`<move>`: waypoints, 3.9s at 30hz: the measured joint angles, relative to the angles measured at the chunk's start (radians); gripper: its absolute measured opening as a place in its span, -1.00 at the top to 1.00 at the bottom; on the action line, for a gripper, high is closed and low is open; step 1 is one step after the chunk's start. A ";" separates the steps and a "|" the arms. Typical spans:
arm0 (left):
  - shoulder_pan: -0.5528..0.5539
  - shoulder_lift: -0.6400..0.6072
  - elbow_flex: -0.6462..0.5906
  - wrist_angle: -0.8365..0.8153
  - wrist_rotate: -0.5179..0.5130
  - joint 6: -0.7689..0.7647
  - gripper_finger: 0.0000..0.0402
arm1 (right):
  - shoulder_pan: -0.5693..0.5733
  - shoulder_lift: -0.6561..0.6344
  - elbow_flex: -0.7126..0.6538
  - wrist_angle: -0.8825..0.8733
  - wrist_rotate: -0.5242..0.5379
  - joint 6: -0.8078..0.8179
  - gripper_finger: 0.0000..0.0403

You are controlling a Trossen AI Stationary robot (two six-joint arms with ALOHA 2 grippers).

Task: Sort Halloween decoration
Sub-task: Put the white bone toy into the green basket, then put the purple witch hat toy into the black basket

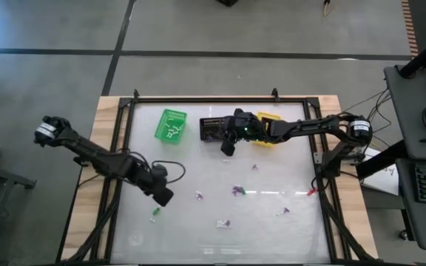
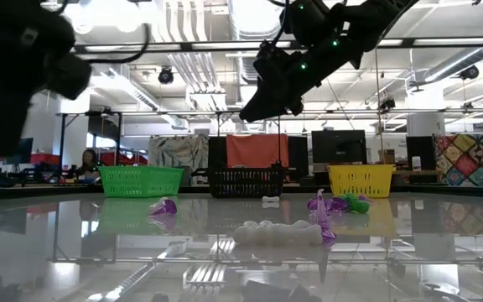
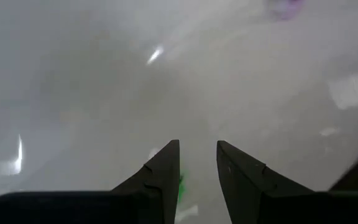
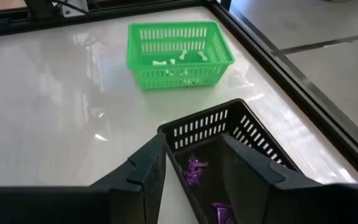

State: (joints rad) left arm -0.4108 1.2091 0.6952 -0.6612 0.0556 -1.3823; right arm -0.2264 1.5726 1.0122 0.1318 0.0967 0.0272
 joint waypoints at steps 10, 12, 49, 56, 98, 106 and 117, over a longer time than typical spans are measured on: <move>-0.095 0.087 0.000 -0.036 -0.023 -0.312 0.56 | 0.008 0.000 0.000 -0.003 0.000 0.020 0.32; -0.098 0.123 0.004 -0.034 -0.015 -0.313 0.56 | 0.012 0.000 0.000 -0.003 0.000 0.022 0.32; -0.112 0.330 0.064 -0.035 -0.013 -0.233 0.62 | 0.024 0.000 0.000 0.000 0.000 0.025 0.32; -0.113 0.324 0.063 -0.049 -0.036 -0.186 0.91 | 0.024 0.000 0.000 0.000 0.000 0.025 0.30; 0.726 0.030 0.094 0.106 -0.619 1.077 1.00 | 0.052 -0.001 -0.001 -0.105 0.001 0.061 0.35; 0.939 0.185 0.099 0.166 -0.431 1.193 0.97 | 0.052 -0.001 -0.001 -0.106 0.001 0.060 0.32; 0.928 0.161 0.101 0.210 -0.432 1.211 0.47 | 0.052 -0.001 -0.001 -0.105 0.001 0.060 0.35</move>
State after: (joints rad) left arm 0.5173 1.3703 0.7963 -0.4515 -0.3760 -0.1716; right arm -0.1745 1.5719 1.0115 0.0265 0.0974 0.0868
